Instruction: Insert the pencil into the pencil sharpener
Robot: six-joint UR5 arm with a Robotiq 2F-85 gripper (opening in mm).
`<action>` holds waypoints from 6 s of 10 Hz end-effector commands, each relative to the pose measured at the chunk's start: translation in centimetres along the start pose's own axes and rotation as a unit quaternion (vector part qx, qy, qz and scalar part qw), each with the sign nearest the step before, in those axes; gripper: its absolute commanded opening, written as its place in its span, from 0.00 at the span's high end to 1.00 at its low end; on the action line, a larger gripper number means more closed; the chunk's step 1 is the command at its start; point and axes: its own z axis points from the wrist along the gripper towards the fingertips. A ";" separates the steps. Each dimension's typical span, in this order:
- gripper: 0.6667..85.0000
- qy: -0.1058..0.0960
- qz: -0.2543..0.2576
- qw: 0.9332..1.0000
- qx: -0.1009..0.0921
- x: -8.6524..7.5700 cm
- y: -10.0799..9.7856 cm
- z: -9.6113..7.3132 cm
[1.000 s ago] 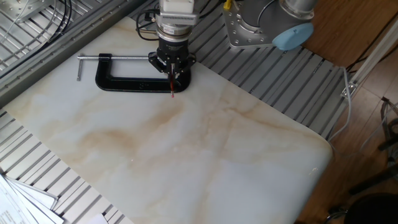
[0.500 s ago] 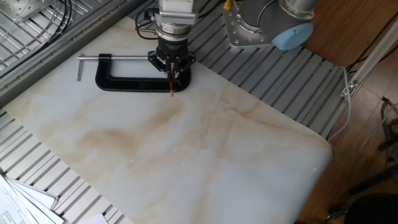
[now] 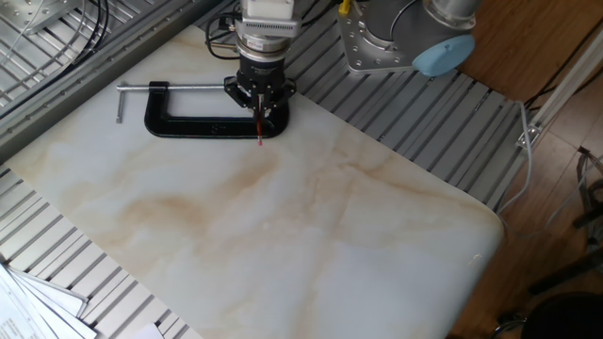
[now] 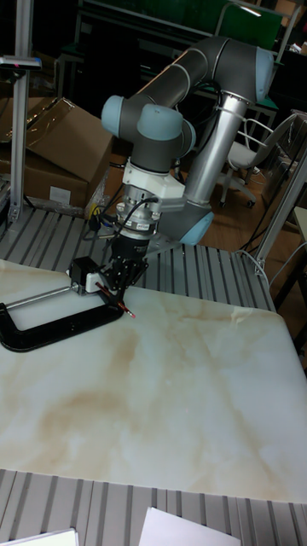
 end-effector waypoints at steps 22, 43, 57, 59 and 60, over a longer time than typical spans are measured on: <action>0.99 0.007 0.047 0.999 -0.020 -8.9 3.4 -3.6; 0.99 0.016 0.047 0.999 -0.009 -11.2 4.6 -2.4; 0.99 0.015 0.051 0.999 -0.009 -10.7 4.0 -2.7; 0.99 0.012 0.053 0.998 -0.011 -10.8 4.0 -2.7; 0.99 0.012 0.050 0.999 -0.011 -10.8 3.9 -2.7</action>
